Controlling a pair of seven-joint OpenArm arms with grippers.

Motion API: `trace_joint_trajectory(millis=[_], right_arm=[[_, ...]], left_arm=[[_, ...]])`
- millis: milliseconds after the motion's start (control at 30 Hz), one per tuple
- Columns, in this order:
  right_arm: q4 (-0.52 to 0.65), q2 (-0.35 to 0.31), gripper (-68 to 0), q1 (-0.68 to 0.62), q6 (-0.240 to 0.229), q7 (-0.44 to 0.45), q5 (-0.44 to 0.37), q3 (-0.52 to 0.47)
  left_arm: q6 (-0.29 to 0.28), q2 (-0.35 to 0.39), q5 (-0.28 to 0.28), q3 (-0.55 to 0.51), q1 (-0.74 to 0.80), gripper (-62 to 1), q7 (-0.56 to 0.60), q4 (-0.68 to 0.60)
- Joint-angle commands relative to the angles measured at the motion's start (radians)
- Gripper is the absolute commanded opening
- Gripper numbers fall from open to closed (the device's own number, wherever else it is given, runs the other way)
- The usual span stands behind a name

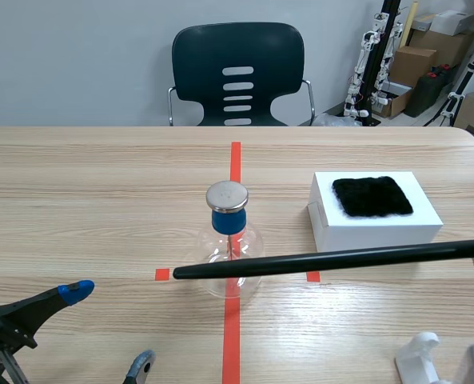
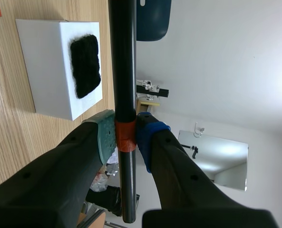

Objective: Do the electroscope experiment. move the rod toward and away from the electroscope

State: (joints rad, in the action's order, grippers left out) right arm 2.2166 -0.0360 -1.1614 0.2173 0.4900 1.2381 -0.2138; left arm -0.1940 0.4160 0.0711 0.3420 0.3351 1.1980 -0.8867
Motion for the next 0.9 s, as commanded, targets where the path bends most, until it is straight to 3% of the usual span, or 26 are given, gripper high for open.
trace_joint_trajectory(millis=[0,367,500,867], right_arm=[[0.01,0.0,-65.8,0.001,0.011,-0.005,-0.011,-0.001],[0.01,0.0,-65.8,0.001,0.014,-0.006,-0.016,-0.001],[0.01,-0.013,-65.8,0.001,0.058,-0.013,-0.069,-0.001],[0.01,-0.196,-66.0,0.071,0.12,-0.208,-0.203,-0.066]], left_arm=[[-0.002,0.0,-0.006,-0.002,0.0,1.4,0.014,-0.009],[-0.002,0.0,-0.006,-0.002,0.0,1.4,0.014,-0.009],[-0.002,0.0,-0.006,-0.002,0.0,1.4,0.014,-0.009],[-0.002,0.0,-0.006,-0.002,0.0,1.4,0.014,-0.009]])
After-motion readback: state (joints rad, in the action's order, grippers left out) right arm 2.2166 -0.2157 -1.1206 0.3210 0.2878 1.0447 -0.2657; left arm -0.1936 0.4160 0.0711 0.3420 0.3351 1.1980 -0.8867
